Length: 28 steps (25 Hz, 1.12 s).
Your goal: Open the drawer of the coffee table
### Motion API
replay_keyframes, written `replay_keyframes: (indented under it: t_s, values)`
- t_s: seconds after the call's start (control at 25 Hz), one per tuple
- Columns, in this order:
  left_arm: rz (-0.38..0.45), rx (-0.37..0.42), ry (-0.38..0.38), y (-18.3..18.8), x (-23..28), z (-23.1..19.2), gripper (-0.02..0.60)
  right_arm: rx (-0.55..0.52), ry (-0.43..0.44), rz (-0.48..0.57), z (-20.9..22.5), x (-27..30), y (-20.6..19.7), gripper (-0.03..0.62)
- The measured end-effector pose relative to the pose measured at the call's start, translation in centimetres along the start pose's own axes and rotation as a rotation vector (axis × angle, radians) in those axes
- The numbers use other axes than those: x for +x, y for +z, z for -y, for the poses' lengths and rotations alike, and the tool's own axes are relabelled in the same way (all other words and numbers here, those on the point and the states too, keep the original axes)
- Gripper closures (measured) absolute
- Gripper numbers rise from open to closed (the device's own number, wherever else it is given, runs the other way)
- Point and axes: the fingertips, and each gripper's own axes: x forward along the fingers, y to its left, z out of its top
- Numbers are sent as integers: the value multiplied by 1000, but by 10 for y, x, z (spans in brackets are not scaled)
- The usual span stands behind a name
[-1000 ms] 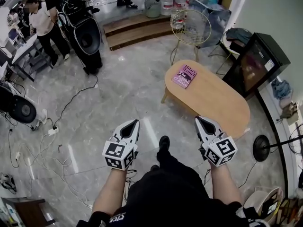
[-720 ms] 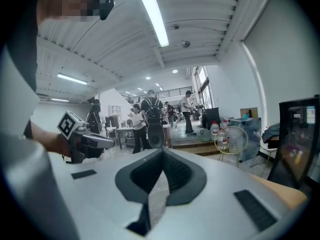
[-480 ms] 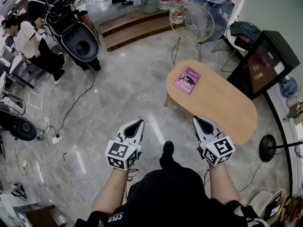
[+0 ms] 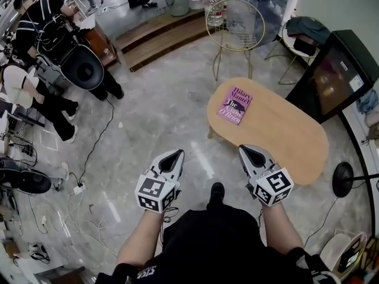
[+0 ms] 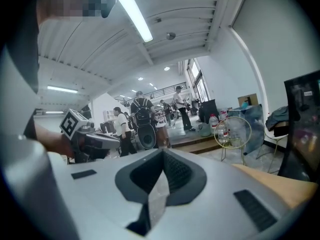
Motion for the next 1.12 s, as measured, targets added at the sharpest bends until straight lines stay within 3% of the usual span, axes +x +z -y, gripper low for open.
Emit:
replay_keyframes:
  t_s: [0.12, 0.36, 0.8, 1.0, 1.12]
  values:
    - [-7, 45, -7, 5, 12, -3, 580, -8, -14, 3, 11, 7, 2, 588]
    - [-3, 62, -60, 17, 34, -7, 580, -8, -58, 8, 18, 5, 6, 588]
    - [1, 113, -306, 27, 93, -26, 580, 24, -314, -12, 33, 7, 13, 588]
    - [-3, 79, -385, 22, 116, -48, 580, 46, -365, 27, 20, 27, 22, 588]
    - [-2, 97, -447, 26, 119, -58, 580, 72, -426, 34, 9, 33, 23, 588]
